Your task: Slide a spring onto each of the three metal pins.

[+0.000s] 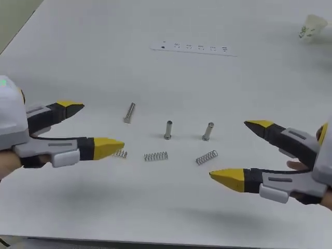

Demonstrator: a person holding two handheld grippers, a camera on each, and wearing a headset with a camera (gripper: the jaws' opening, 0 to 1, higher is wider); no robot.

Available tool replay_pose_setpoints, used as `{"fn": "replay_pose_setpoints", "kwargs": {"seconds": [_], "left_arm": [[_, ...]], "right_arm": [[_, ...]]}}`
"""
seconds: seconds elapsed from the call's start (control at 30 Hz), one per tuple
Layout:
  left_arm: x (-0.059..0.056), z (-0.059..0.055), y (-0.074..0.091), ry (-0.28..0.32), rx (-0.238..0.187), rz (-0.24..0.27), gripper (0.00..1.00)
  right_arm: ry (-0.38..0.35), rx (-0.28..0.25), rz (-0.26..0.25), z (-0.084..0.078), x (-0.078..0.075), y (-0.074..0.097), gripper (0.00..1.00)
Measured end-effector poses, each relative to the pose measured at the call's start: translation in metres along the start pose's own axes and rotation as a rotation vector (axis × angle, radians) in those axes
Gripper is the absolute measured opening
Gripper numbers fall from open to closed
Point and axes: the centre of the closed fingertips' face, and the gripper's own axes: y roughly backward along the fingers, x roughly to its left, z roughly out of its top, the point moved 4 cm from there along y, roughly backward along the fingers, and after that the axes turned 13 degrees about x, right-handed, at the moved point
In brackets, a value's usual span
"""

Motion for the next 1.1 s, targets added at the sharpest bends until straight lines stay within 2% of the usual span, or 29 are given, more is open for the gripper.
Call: {"fn": "replay_pose_setpoints", "kwargs": {"seconds": [0.07, 0.27, 0.63, 0.87, 1.1], "left_arm": [[0.005, 0.002, -0.003, 0.001, 0.032, 0.019, 0.76], [0.011, 0.012, -0.011, 0.059, 0.045, 0.010, 0.65], [0.028, 0.017, -0.024, 0.134, 0.114, 0.036, 0.53], [0.033, 0.021, -0.036, 0.119, 0.179, 0.036, 0.48], [0.042, 0.026, -0.052, 0.144, 0.238, 0.039, 0.40]], "right_arm": [[-0.003, 0.008, -0.004, -0.002, 0.000, 0.001, 0.87], [-0.021, 0.013, -0.015, -0.007, -0.002, 0.004, 0.87], [-0.042, 0.033, -0.022, -0.017, -0.004, 0.006, 0.85], [-0.042, 0.038, -0.021, -0.019, -0.002, 0.005, 0.84], [-0.044, 0.037, -0.025, -0.020, -0.002, 0.007, 0.84]]}}
